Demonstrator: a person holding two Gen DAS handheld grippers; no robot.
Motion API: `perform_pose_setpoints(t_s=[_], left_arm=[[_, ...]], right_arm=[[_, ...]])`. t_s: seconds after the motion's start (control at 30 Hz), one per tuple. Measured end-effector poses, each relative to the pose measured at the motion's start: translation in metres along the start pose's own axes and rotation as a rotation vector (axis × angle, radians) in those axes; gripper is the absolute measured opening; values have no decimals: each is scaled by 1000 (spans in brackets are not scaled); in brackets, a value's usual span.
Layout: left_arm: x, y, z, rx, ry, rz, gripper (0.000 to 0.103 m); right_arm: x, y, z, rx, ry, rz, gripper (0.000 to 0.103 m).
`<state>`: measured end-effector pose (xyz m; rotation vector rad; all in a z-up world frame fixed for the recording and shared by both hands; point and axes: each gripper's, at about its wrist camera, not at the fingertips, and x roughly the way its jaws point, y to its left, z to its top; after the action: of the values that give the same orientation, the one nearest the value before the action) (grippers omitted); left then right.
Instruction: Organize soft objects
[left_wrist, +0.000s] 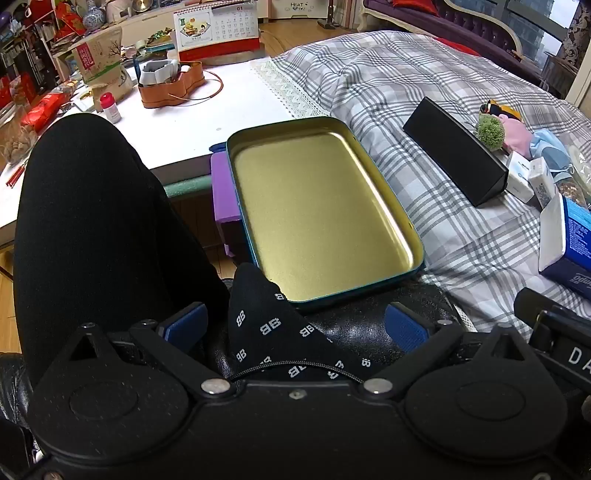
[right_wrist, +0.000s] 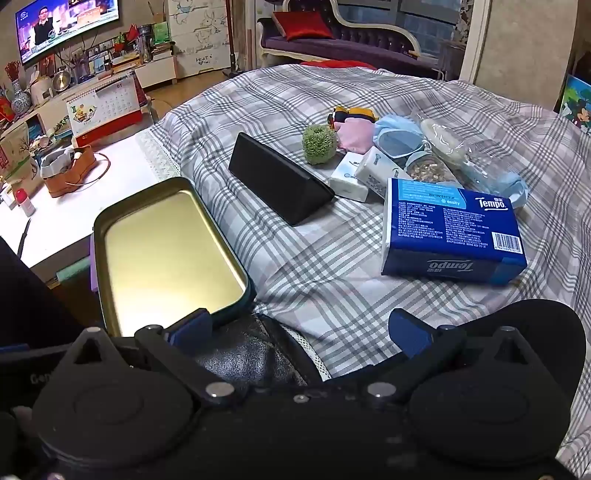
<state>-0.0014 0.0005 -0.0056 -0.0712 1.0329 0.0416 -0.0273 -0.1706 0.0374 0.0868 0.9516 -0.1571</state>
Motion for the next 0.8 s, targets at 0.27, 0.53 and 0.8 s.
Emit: perform_pose_setpoints(t_s=[0.27, 0.53, 0.8], left_arm=[[0, 1, 0, -1, 2, -1, 99], [0, 1, 0, -1, 2, -1, 99], [0, 1, 0, -2, 2, -1, 99]], right_arm=[[-1, 0, 1, -1, -1, -1, 102], [-1, 0, 0, 2, 0, 0, 102], [-1, 1, 0, 2, 2, 0, 102]])
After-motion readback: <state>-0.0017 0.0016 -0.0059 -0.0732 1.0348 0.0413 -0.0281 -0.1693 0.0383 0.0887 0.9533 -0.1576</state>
